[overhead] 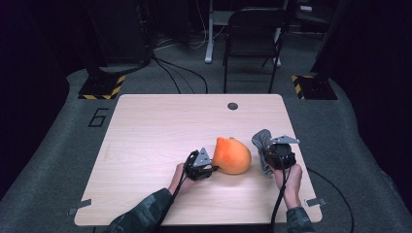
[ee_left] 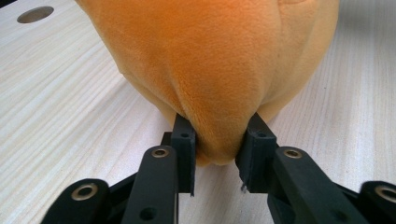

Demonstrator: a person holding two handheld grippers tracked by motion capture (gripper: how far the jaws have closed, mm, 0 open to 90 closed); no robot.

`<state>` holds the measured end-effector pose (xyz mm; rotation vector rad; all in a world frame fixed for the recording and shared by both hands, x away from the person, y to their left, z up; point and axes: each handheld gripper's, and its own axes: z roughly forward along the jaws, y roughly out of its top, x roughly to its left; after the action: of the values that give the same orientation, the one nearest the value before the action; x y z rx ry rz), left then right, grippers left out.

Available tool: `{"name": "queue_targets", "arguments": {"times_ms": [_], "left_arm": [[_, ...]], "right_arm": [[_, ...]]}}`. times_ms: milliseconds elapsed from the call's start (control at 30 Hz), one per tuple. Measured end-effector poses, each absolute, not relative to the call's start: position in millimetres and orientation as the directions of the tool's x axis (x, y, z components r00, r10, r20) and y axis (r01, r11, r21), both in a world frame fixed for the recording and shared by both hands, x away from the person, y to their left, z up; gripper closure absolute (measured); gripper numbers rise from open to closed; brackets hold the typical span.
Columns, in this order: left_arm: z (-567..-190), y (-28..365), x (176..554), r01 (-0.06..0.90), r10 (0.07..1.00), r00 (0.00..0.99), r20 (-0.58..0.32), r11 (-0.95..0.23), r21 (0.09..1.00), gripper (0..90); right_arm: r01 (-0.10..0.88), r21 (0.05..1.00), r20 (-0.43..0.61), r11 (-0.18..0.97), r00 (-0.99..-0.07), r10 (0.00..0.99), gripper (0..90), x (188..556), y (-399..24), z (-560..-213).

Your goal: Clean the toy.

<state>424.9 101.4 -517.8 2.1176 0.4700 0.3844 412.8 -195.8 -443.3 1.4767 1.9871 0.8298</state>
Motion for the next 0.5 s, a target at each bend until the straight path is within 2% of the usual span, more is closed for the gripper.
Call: {"name": "queue_targets", "arguments": {"times_ms": [133, 267, 433, 500], "left_arm": [[-518, 101, 423, 0.170, 0.470, 0.877, 0.103, -0.502, 0.848, 74.6], [-516, 103, 423, 0.182, 0.479, 0.875, 0.072, -0.463, 0.867, 75.1], [-510, 106, 423, 0.227, 0.479, 0.878, -0.001, -0.413, 0.882, 75.2], [-504, 109, 425, 0.269, 0.482, 0.874, -0.060, -0.378, 0.886, 75.2]], "right_arm": [[0.660, 0.723, -0.041, 0.204, -0.254, 0.966, 74.1, 417, -200, -452], [0.659, 0.725, -0.043, 0.201, -0.248, 0.968, 74.0, 417, -202, -451], [0.652, 0.734, -0.041, 0.190, -0.237, 0.971, 74.0, 416, -205, -449], [0.648, 0.736, -0.045, 0.197, -0.243, 0.969, 74.0, 414, -206, -444]]}}
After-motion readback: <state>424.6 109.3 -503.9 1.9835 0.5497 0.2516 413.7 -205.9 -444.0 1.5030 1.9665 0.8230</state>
